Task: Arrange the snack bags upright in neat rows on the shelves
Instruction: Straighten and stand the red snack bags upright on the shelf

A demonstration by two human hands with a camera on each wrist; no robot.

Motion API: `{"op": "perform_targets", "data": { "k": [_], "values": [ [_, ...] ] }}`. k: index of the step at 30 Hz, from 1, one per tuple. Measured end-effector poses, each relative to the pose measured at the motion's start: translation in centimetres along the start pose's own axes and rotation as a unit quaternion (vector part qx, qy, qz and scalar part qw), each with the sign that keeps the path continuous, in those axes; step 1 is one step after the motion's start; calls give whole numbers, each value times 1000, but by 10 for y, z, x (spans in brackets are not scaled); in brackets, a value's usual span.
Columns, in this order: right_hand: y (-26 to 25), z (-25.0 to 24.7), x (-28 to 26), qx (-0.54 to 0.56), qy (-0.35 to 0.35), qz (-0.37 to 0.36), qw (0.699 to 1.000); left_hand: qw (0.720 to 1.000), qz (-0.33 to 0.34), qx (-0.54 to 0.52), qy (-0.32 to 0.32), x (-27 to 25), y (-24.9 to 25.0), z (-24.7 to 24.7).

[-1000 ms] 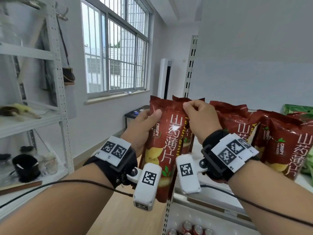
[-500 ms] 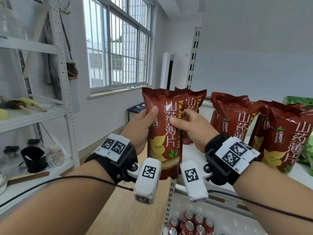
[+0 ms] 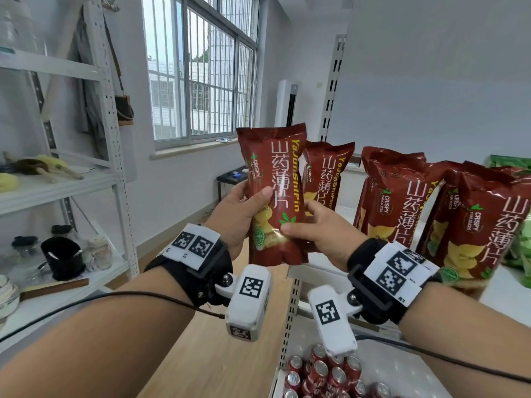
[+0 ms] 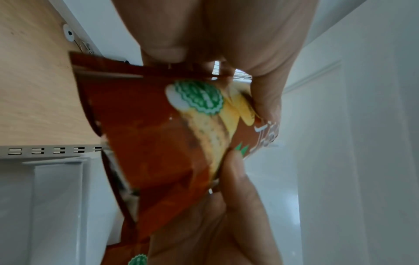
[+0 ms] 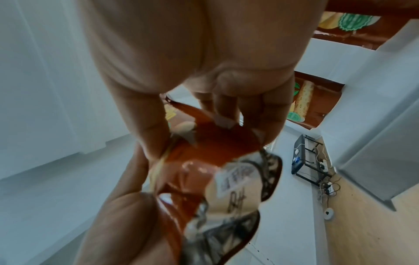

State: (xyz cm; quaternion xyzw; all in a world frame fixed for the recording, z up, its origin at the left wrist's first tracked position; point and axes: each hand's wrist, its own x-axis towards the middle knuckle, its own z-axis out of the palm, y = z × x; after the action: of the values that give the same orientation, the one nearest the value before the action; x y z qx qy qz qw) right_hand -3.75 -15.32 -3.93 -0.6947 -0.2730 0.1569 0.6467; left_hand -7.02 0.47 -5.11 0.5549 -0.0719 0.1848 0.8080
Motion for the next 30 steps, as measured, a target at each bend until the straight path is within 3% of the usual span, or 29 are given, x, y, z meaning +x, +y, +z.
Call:
{"op": "perform_targets", "data": {
  "k": [3, 7, 14, 19, 23, 30],
  "values": [
    [1, 3, 2, -7, 51, -19, 999, 999, 1, 42, 30, -3, -3, 1],
    [1, 5, 3, -7, 102, -38, 994, 995, -19, 99, 5, -10, -10, 1],
    [-3, 17, -3, -18, 38, -70, 997, 990, -77, 27, 118, -7, -4, -6],
    [-7, 24, 0, -48, 50, -101, 992, 989, -90, -14, 113, -10, 0, -7],
    [-3, 29, -1, -63, 27, -142, 988, 982, -102, 36, 155, -11, 0, -8],
    [-1, 37, 1, -144, 64, -183, 970, 977, -132, 101, 134, -16, 0, -10]
  ]
}}
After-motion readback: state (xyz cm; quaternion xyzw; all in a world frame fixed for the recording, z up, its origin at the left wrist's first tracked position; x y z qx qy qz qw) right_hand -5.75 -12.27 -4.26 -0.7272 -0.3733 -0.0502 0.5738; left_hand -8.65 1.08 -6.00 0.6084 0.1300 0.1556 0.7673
